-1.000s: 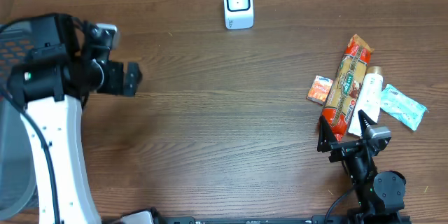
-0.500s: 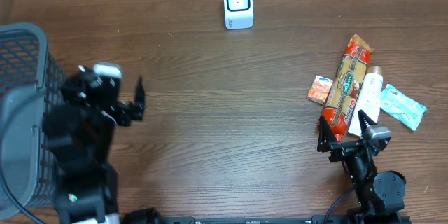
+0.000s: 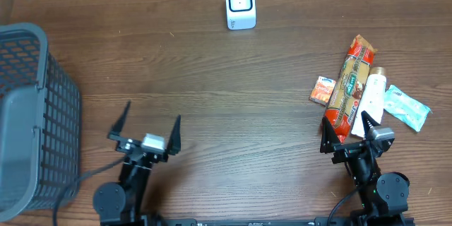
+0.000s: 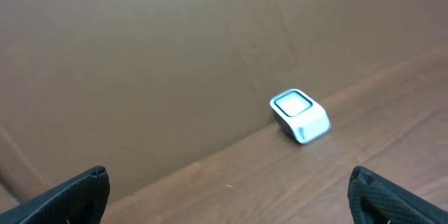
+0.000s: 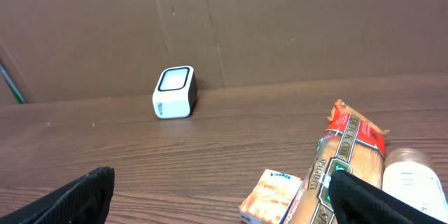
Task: Scan the item barcode
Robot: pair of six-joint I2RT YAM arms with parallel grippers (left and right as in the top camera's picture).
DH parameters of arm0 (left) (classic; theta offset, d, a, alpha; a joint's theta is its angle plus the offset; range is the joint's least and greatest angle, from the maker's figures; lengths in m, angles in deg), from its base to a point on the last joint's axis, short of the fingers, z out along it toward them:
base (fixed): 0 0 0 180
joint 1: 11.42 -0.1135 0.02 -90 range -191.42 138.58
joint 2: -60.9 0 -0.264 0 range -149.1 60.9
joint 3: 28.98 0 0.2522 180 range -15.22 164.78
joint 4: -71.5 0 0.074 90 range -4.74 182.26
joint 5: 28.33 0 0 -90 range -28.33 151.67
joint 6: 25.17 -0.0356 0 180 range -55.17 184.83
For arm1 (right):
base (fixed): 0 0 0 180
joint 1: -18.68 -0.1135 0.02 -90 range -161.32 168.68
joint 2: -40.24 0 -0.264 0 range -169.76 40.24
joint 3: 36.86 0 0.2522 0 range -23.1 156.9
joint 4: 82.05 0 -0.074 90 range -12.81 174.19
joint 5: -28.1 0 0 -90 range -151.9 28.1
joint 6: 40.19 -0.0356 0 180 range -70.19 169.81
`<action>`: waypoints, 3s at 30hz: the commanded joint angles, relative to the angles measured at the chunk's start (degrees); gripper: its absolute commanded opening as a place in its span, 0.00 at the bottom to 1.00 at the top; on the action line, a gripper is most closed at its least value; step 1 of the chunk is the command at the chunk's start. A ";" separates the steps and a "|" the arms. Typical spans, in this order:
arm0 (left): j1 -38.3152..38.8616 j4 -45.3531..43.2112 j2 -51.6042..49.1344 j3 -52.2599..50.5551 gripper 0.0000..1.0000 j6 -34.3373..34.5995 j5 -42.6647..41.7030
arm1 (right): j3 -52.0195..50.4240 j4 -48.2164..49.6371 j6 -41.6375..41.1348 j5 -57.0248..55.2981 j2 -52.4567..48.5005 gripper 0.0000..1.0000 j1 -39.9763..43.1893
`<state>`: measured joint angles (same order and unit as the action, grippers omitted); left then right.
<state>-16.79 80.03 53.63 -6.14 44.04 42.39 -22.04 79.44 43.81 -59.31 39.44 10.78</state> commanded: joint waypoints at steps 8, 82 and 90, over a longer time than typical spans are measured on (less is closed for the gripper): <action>2.23 -0.04 6.05 -8.85 1.00 -12.17 -1.01 | -0.61 0.24 -0.22 0.07 0.63 1.00 0.20; 2.40 8.00 6.91 -8.81 1.00 -12.44 1.44 | -0.61 0.24 -0.20 0.07 0.63 1.00 0.20; 2.40 8.00 6.91 -8.81 1.00 -12.44 1.44 | -0.61 0.24 -0.22 0.07 0.63 1.00 0.20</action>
<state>-14.78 87.96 60.04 -14.73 32.67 43.43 -22.04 79.44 43.81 -59.33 39.44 10.78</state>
